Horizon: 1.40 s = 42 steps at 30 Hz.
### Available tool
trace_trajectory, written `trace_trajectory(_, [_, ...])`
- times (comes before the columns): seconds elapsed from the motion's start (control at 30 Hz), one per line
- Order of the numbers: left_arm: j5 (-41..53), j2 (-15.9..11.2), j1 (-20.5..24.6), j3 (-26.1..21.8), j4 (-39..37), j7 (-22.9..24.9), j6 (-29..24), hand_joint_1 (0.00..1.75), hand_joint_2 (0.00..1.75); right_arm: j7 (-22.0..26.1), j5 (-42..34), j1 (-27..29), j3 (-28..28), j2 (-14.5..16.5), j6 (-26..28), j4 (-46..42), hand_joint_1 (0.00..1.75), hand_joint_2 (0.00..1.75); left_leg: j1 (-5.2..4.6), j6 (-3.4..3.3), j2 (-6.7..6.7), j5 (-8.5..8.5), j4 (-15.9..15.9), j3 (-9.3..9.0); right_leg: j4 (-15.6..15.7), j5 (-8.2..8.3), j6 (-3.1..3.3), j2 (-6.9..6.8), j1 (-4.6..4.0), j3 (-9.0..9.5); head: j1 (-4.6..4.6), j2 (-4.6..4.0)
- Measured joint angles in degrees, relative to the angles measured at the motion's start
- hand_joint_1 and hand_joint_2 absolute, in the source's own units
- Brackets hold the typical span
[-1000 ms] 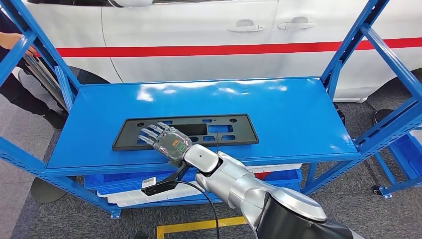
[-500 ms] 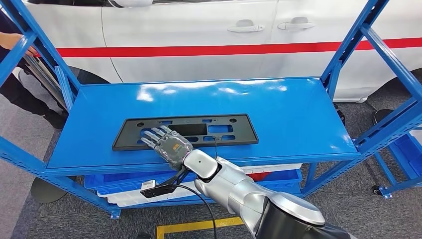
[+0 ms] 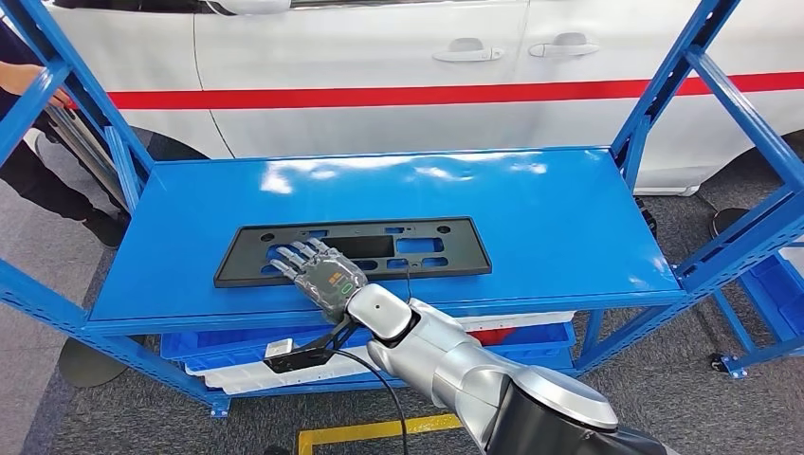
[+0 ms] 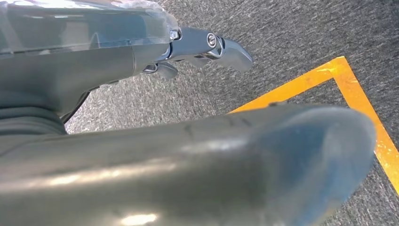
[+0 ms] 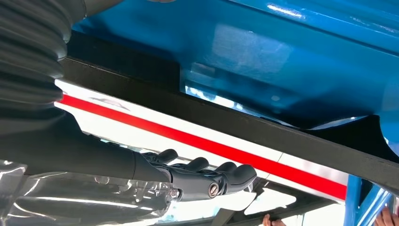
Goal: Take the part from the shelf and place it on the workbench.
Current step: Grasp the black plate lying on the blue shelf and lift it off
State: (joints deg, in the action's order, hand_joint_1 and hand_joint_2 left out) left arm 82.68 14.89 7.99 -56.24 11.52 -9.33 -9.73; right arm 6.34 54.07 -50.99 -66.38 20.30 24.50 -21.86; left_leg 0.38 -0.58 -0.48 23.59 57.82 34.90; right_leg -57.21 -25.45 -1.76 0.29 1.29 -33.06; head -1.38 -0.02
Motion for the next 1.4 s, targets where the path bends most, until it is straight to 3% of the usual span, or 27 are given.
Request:
trace_trajectory(0.83, [2.1, 0.9, -0.3, 0.6, 0.0, 0.6, 1.4, 0.00, 0.00, -7.7, 1.2, -1.4, -1.5, 0.1, 1.7, 1.1, 0.00, 1.75, 0.00, 0.00, 0.00, 0.00, 0.0, 0.02, 0.0, 0.00, 0.00, 0.00, 0.00, -0.04, 0.00, 0.00])
trace_trajectory(1.1, [2.5, 0.9, -0.2, 1.1, 0.0, 0.9, 1.2, 0.00, 0.00, -6.5, 0.2, -1.9, -1.7, 0.1, 2.3, 1.3, 0.00, 1.75, 0.00, 0.00, 0.00, 0.00, 0.0, 0.02, 0.0, 0.00, 0.00, 0.00, 0.00, -0.03, 0.00, 0.00])
trace_trajectory(1.17, [2.6, 0.8, -0.1, 1.3, 0.0, 1.0, 1.0, 0.00, 0.00, -6.1, 0.3, -1.9, -1.7, 0.1, 2.4, 1.3, 0.53, 1.75, 0.00, 0.00, 0.00, 0.00, 0.0, 0.02, 0.0, 0.00, 0.00, 0.00, 0.00, -0.03, 0.00, 0.00])
trace_trajectory(1.23, [2.5, 0.6, 0.0, 1.4, 0.0, 1.0, 1.0, 0.00, 0.00, -5.8, 0.4, -1.9, -1.7, 0.1, 2.3, 1.3, 1.40, 1.75, 0.00, 0.00, 0.00, 0.00, 0.0, 0.02, 0.0, 0.00, 0.00, 0.00, 0.00, -0.03, 0.00, 0.00])
trace_trajectory(1.3, [2.2, 0.5, 0.2, 1.4, 0.0, 0.8, 0.9, 0.00, 0.00, -5.7, 0.5, -1.9, -1.7, 0.1, 1.9, 1.1, 1.75, 1.75, 0.00, 0.00, 0.00, 0.00, 0.0, 0.02, 0.0, 0.00, 0.00, 0.00, 0.00, -0.03, 0.00, 0.00])
trace_trajectory(1.4, [1.8, 0.4, 0.2, 1.4, 0.0, 0.5, 0.7, 0.00, 0.00, -5.8, 0.2, -1.9, -1.7, 0.1, 1.7, 0.5, 1.75, 1.75, 0.00, 0.00, 0.00, 0.00, 0.0, 0.02, 0.0, 0.00, 0.00, 0.00, 0.00, -0.03, 0.00, 0.00])
